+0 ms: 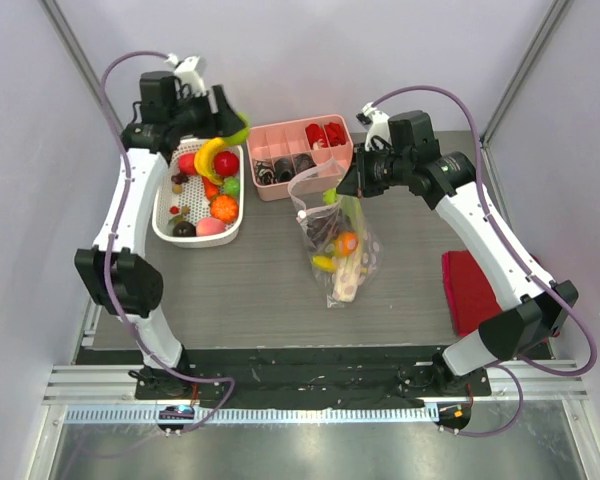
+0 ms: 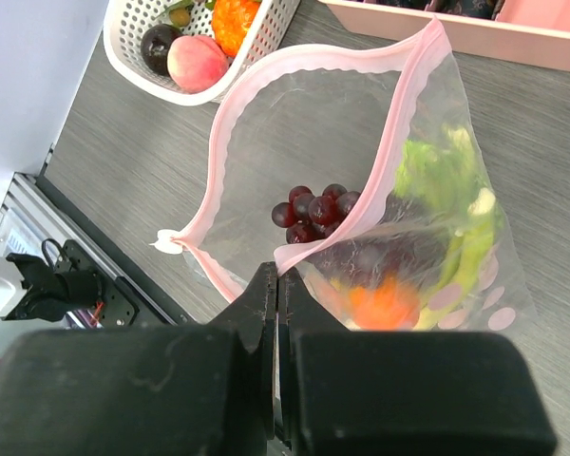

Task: Place the food in the zip-top bag and seal the zipper
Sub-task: Pick up the fake fruit from the bin, then place the fake fruit in the zipper food storage bag.

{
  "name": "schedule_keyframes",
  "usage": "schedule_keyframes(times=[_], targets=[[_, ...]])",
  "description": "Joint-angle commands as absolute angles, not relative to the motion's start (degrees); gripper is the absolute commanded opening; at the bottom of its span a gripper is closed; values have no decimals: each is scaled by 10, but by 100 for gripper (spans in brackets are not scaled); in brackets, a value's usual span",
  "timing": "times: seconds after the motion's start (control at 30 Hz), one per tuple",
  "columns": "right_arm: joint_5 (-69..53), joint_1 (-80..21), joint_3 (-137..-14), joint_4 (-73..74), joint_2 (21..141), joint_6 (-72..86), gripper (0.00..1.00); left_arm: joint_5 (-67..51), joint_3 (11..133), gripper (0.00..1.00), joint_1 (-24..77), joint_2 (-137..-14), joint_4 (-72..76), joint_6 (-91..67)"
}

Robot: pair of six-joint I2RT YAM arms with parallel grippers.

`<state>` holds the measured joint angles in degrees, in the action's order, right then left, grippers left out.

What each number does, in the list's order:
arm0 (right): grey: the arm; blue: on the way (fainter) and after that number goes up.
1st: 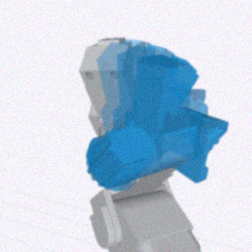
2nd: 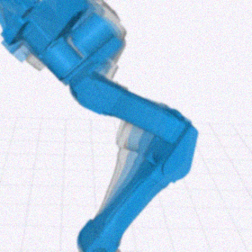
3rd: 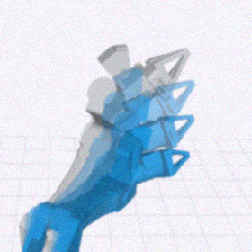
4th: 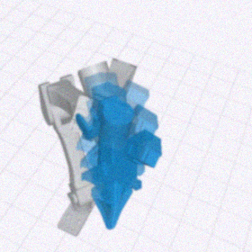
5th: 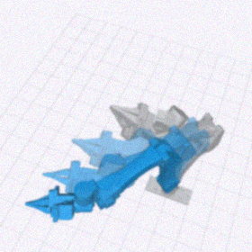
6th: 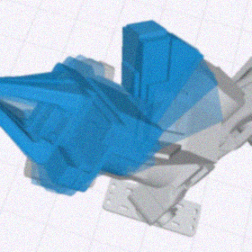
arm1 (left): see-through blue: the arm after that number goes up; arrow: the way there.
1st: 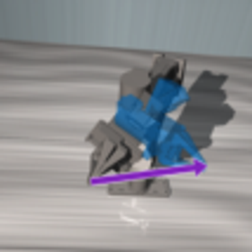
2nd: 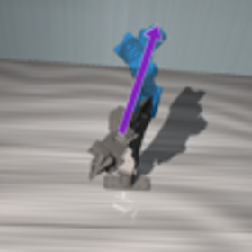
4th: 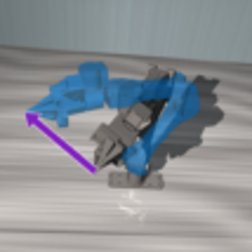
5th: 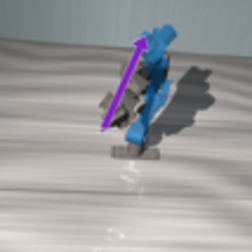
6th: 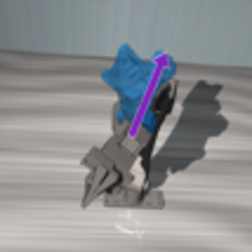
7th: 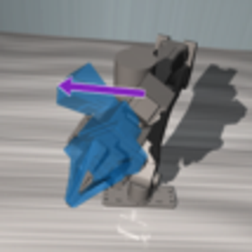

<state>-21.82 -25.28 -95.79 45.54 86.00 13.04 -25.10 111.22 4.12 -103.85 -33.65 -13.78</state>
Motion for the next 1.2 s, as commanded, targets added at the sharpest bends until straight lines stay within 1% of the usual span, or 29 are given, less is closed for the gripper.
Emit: schedule_keyframes(times=[0.0, 0.2, 0.33, 0.4, 0.43, 0.5, 0.53, 0.6, 0.63, 0.7, 0.73, 0.77, 0.83, 0.93, 0.97, 1.03, 1.07, 1.1, 1.17], targets=[[-229, -252, -988, 445, 862, 113, 1, -351, 1143, 30, 147, -1005, -264, -272], [-229, -252, -984, 444, 856, 112, 1, -331, 1122, 30, 256, -1016, -236, -310], [-215, -253, -964, 434, 842, 123, 1, -337, 1057, 29, 286, -1027, -231, -326], [-215, -253, -953, 419, 830, 127, 1, -360, 1035, 29, 294, -1036, -219, -329], [-217, -253, -944, 415, 826, 130, 1, -361, 1031, 32, 297, -1040, -214, -324], [-219, -252, -940, 407, 821, 129, 1, -370, 1030, 44, 308, -1049, -207, -320], [-221, -252, -938, 405, 821, 131, 1, -372, 1032, 57, 309, -1051, -208, -318], [-221, -253, -938, 403, 819, 130, 1, -372, 1031, 71, 309, -1047, -214, -320], [-221, -252, -939, 403, 818, 129, 1, -370, 1030, 80, 308, -1039, -221, -306], [-220, -253, -938, 403, 815, 127, 1, -363, 1012, 88, 291, -1005, -223, -291], [-219, -252, -937, 403, 815, 126, 1, -361, 1002, 98, 280, -992, -220, -294], [-218, -253, -936, 403, 814, 126, 1, -364, 985, 100, 253, -981, -207, -298], [-219, -253, -931, 402, 810, 124, 1, -392, 981, 100, 224, -958, -204, -299], [-229, -252, -925, 399, 808, 122, 1, -390, 976, 100, 166, -943, -242, -285], [-234, -252, -924, 399, 809, 120, 1, -388, 957, 100, 134, -940, -257, -273], [-236, -252, -923, 398, 809, 119, 1, -368, 937, 100, 101, -937, -279, -249], [-236, -252, -923, 398, 809, 116, 1, -358, 920, 99, 74, -937, -293, -209], [-237, -252, -924, 397, 809, 115, 1, -347, 912, 96, 63, -939, -314, -187], [-239, -252, -924, 397, 810, 113, 1, -308, 891, 95, 44, -947, -335, -137]])
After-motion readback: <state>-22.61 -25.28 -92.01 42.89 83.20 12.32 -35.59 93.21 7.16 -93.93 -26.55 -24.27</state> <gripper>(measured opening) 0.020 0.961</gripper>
